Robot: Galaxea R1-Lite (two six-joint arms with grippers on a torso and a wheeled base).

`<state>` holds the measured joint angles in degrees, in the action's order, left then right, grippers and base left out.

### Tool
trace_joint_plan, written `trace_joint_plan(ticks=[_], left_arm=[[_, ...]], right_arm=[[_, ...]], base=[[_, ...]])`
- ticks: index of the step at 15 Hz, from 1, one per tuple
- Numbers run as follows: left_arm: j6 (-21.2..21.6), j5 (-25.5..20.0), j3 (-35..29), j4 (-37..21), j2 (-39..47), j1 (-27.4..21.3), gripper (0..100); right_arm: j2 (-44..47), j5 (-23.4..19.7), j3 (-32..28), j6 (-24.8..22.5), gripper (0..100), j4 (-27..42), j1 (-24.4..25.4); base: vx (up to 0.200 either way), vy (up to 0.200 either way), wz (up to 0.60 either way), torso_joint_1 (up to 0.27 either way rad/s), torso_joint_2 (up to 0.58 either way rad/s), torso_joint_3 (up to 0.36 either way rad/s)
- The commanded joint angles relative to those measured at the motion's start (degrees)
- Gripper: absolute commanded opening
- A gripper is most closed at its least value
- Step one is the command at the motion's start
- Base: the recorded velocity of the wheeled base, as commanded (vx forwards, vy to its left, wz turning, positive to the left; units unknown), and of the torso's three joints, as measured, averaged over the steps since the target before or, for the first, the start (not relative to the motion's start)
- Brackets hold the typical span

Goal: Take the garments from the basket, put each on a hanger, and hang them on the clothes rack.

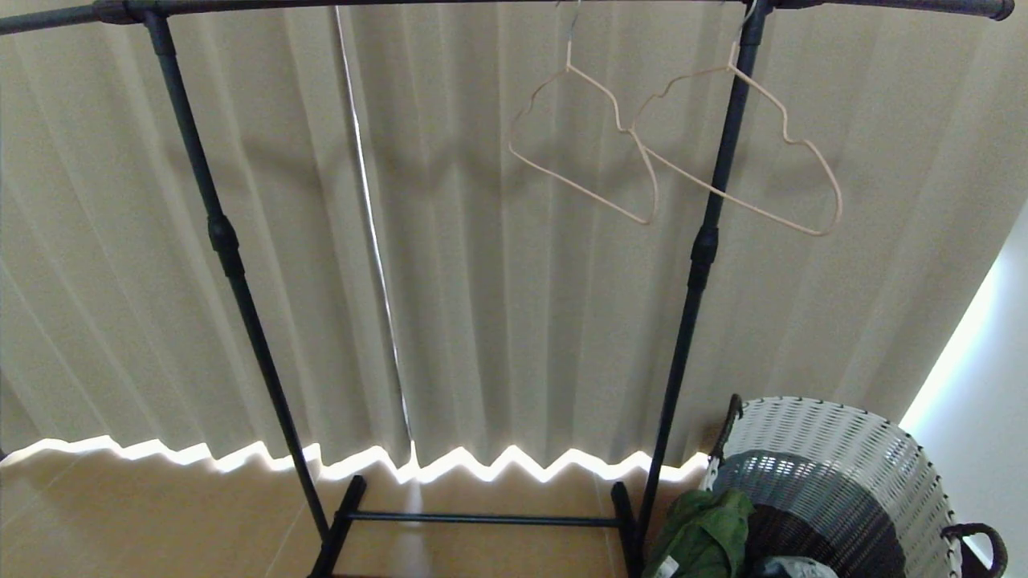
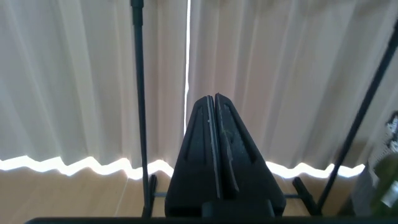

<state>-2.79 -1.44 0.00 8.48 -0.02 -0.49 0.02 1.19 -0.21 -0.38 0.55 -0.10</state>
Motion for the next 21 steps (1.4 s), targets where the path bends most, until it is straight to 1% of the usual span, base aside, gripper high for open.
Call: trace_joint_plan(ticks=[1,2,3,4,5,6,7,8,9,10,11,12,14,15,16,17,18,19,21], left_arm=[[-0.11,0.03,0.0,0.04,0.02,0.05,0],[-0.11,0.03,0.0,0.04,0.02,0.05,0],[-0.11,0.03,0.0,0.04,0.02,0.05,0],[-0.02,-0.06,0.0,0.04,0.02,0.05,0],[-0.02,-0.14,0.0,0.04,0.02,0.05,0],[-0.02,-0.14,0.0,0.04,0.02,0.05,0],[-0.02,-0.14,0.0,0.04,0.02,0.05,0],[-0.02,-0.14,0.0,0.04,0.02,0.05,0],[-0.02,-0.14,0.0,0.04,0.02,0.05,0],[-0.02,-0.14,0.0,0.04,0.02,0.05,0],[-0.02,-0.14,0.0,0.04,0.02,0.05,0],[-0.02,-0.14,0.0,0.04,0.02,0.05,0],[-0.02,-0.14,0.0,0.04,0.02,0.05,0],[-0.02,-0.14,0.0,0.04,0.02,0.05,0],[-0.02,-0.14,0.0,0.04,0.02,0.05,0],[-0.02,-0.14,0.0,0.04,0.02,0.05,0],[-0.02,-0.14,0.0,0.04,0.02,0.05,0],[-0.02,-0.14,0.0,0.04,0.02,0.05,0],[-0.02,-0.14,0.0,0.04,0.02,0.05,0]], right_arm=[[-0.02,0.39,0.03,-0.06,100,0.07,0.01],[-0.02,2.15,-0.32,-0.85,100,0.07,0.01],[-0.02,2.5,-1.37,-2.26,100,0.86,0.01],[1.03,2.5,-4.01,-5.95,100,2.18,0.45],[3.49,2.5,-6.82,-8.15,100,4.81,1.06],[6.66,2.58,-10.16,-12.1,100,9.82,1.5],[10.08,2.67,-12.01,-15.09,100,13.51,1.68],[15.44,2.85,-12.89,-17.82,100,16.24,1.68],[21.07,2.94,-12.71,-20.1,100,16.41,1.59],[26.52,2.94,-12.71,-22.12,100,16.24,1.59],[29.77,2.94,-12.62,-23.09,100,16.24,1.68],[36.89,2.58,-12.54,-25.2,100,16.15,1.77],[45.06,2.5,-12.71,-27.04,100,15.36,2.65],[51.48,2.5,-12.27,-27.4,100,11.58,3.79],[54.91,2.5,-12.1,-27.31,100,9.03,4.49],[60.88,2.41,-11.92,-27.31,100,5.08,5.55],[61.5,2.41,-11.92,-27.31,100,4.64,5.72],[68.53,1.62,-12.01,-27.31,100,1.74,8.89],[74.95,1.53,-12.27,-27.31,100,0.51,12.05]], base=[[0.0,0.0,0.0,0.0,0.0,0.0],[0.0,0.0,0.0,0.0,0.0,0.0],[0.0,0.0,0.0,0.0,0.0,0.0],[0.0,0.0,0.0,0.0,0.0,0.0],[0.0,0.0,0.0,0.0,0.0,0.0],[0.0,0.0,0.0,0.0,0.0,0.0],[0.0,0.0,0.0,0.0,0.0,0.0],[0.0,0.0,0.0,0.0,0.0,0.0],[0.0,0.0,0.0,0.0,0.0,0.0],[0.0,0.0,0.0,0.0,0.0,0.0],[0.0,0.0,0.0,0.0,0.0,0.0],[0.0,0.0,0.0,0.0,0.0,0.0],[0.0,0.0,0.0,0.0,0.0,0.0],[0.0,0.0,0.0,0.0,0.0,0.0],[0.0,0.0,0.0,0.0,0.0,0.0],[0.0,0.0,0.0,0.0,0.0,0.0],[0.0,0.0,0.0,0.0,0.0,0.0],[0.0,0.0,0.0,0.0,0.0,0.0],[0.0,0.0,0.0,0.0,0.0,0.0]])
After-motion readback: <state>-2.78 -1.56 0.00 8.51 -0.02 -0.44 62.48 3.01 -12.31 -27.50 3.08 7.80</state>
